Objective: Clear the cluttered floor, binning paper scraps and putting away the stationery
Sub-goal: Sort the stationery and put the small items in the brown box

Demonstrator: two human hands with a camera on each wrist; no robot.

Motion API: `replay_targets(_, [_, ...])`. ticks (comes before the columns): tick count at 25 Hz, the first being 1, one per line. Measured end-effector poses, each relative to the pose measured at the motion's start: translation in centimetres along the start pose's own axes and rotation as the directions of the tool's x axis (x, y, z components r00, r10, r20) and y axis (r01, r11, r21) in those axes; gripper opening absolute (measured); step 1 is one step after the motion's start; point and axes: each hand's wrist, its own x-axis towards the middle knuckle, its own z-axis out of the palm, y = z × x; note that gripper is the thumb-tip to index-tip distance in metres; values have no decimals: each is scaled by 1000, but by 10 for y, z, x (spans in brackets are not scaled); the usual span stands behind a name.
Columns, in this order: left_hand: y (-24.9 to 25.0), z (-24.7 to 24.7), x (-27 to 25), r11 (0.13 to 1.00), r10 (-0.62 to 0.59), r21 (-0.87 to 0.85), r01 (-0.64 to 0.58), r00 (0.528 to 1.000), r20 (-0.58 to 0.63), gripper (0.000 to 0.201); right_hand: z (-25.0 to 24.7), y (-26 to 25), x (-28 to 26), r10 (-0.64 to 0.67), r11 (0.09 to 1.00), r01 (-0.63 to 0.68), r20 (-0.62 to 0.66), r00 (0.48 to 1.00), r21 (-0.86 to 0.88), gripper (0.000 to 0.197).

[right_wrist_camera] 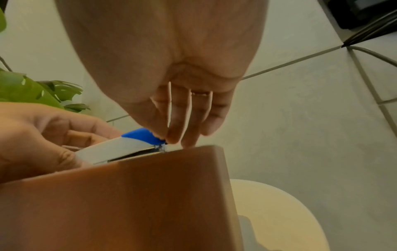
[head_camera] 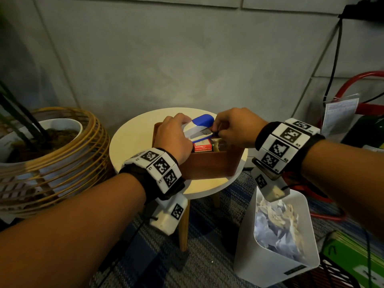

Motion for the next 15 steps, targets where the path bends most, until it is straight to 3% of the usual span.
replay_targets(3, [-4,-5,4,998,-19,-55,21,999,31,52,2,-3,-4,17,991,13,-221,975,132,15])
replay_targets(5, [-1,-9,-1,995,8,-101,-6,1000,16,55,5,-12,-18,-48,974,123,-357,933,190,12])
replay_targets(7, [0,-17,-23,984,146,-95,-153,986,-76,53,13,-27,-44,-236,924,343,-452,860,170,8])
replay_targets(10, [-16,-20,-77,884,466,47,-465,871,-153,33,41,-49,-90,-517,797,598,-416,748,86,11])
replay_targets(12, [-41,-16,-112,838,546,37,-545,838,-5,18,67,-44,-113,-617,740,670,-336,711,59,13])
replay_targets(15, [-92,3,-158,889,414,44,-457,839,352,9,126,-28,-137,-686,706,693,-103,720,142,16])
